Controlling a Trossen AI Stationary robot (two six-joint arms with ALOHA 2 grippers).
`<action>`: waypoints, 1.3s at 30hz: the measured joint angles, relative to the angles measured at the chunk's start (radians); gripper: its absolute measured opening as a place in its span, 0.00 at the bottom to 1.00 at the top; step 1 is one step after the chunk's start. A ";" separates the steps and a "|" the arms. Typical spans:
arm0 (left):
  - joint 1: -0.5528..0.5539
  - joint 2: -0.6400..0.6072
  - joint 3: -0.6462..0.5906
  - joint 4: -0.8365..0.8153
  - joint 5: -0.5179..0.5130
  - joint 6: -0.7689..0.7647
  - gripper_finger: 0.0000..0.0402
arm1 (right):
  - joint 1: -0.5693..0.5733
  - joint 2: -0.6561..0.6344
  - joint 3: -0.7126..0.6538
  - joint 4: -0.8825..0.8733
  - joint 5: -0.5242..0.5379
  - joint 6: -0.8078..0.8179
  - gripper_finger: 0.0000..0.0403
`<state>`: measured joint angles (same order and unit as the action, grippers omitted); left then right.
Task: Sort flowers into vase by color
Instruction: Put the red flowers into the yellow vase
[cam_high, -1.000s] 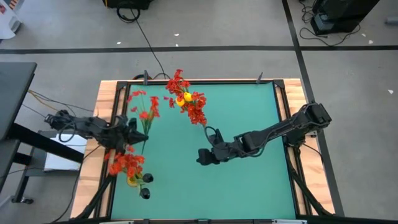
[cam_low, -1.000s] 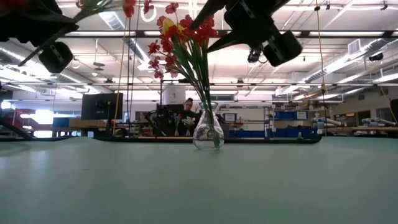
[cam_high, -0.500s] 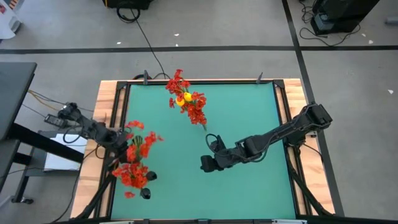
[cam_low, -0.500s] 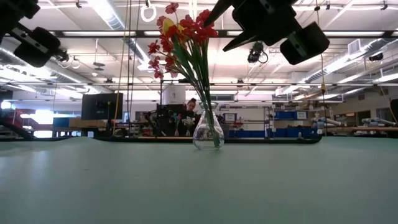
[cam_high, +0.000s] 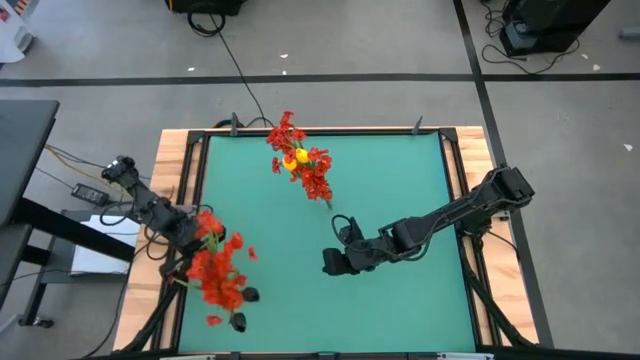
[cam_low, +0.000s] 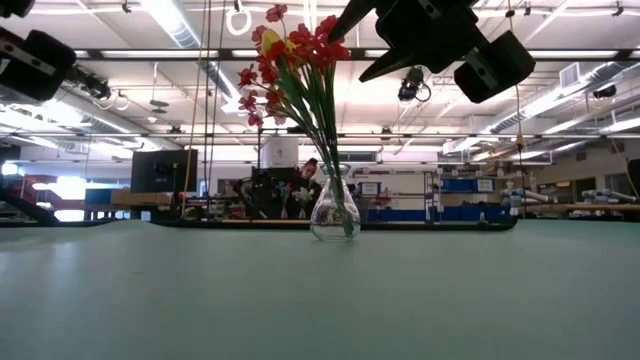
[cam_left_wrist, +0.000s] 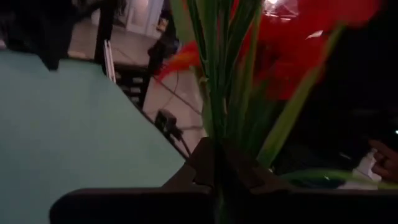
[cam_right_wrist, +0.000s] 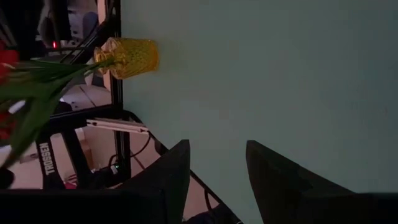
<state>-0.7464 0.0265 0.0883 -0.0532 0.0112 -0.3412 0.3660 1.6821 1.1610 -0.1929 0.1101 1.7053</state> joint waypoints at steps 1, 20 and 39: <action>0.000 -0.001 0.000 0.010 -0.006 0.010 0.03 | 0.000 0.000 0.000 0.000 0.000 0.003 0.41; 0.000 -0.001 0.005 0.069 0.015 0.103 0.03 | 0.000 0.000 0.000 0.020 0.000 0.083 0.41; 0.001 -0.001 -0.001 0.103 0.048 0.160 0.03 | -0.001 0.000 0.000 0.037 0.005 0.110 0.41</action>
<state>-0.7456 0.0254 0.0872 0.0500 0.0589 -0.1816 0.3646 1.6821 1.1610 -0.1559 0.1155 1.8153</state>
